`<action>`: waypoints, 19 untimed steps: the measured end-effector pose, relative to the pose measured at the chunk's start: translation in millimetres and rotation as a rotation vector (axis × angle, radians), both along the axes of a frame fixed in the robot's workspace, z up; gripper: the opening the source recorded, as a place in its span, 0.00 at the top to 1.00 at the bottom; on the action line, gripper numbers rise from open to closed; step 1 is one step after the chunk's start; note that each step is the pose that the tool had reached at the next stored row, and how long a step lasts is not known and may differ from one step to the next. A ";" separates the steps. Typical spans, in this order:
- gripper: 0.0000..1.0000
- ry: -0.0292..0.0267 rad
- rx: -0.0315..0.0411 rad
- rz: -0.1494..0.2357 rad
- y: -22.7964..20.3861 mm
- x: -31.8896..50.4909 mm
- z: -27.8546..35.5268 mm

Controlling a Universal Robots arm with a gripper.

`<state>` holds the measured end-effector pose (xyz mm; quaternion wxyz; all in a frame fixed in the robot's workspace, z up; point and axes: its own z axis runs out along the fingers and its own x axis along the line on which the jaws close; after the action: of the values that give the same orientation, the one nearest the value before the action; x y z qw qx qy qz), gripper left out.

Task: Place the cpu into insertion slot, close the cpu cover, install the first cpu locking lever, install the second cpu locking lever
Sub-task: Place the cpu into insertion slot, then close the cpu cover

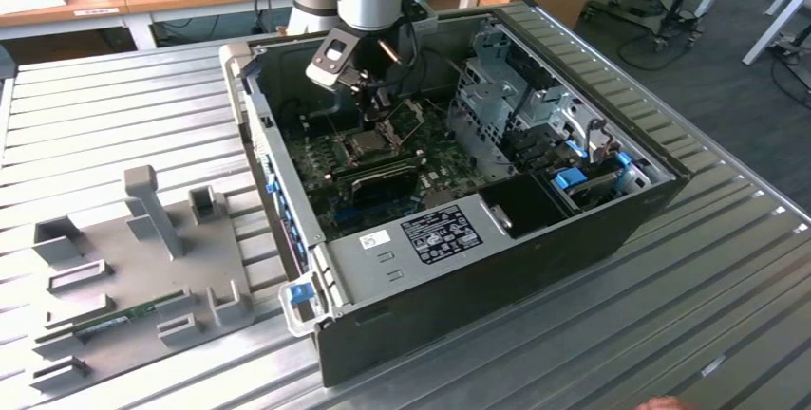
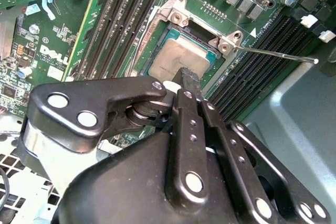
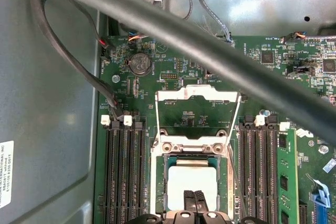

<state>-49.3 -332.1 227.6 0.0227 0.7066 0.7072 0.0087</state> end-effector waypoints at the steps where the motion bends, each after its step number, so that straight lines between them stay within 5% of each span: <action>1: 0.90 0.0000 0.0001 0.000 0.0 0.1 0.0; 19: 0.90 0.0000 0.0000 0.000 0.0 4.1 -2.0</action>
<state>-45.2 -332.1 225.6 0.0228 0.7066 0.7072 0.0087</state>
